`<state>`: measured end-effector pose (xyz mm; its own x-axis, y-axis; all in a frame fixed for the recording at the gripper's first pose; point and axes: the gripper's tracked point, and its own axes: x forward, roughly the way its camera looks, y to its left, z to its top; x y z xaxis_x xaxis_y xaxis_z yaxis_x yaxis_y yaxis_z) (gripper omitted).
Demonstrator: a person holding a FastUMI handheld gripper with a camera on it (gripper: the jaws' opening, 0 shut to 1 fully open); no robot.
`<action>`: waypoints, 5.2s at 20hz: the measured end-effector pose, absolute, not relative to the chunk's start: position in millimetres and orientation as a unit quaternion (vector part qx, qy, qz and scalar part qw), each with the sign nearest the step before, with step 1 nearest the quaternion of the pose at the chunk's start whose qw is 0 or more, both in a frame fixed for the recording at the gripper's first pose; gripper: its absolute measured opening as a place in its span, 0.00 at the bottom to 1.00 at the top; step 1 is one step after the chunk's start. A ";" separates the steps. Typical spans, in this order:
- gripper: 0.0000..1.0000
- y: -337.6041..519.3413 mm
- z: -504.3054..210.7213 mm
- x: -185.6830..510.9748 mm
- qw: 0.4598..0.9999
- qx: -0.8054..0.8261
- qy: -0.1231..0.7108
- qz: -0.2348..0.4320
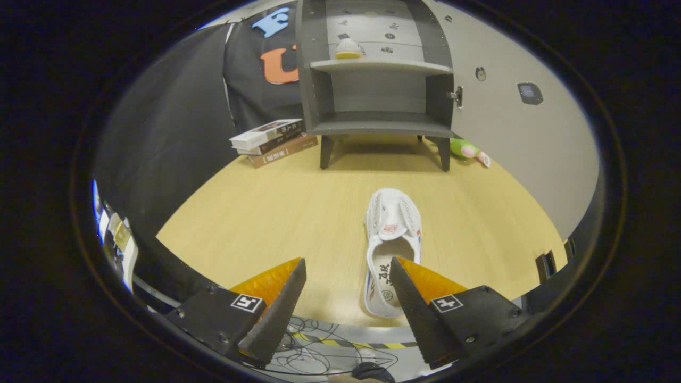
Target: Open the shoe cabinet door, grab the shoes and put them into the shoe cabinet, then close the shoe cabinet door.
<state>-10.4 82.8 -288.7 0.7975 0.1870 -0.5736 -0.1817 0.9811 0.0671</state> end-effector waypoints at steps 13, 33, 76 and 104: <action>1.00 85.6 -301.0 42.4 0.956 -0.002 0.273 0.109; 0.13 67.2 -199.0 51.2 0.958 0.015 0.251 0.137; 0.13 59.4 78.9 413.3 0.983 0.061 0.172 0.025; 1.00 63.2 152.3 77.5 0.997 0.031 0.056 0.053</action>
<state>77.5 63.2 152.3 0.9881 0.1101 -0.1074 -0.1031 0.9923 0.0686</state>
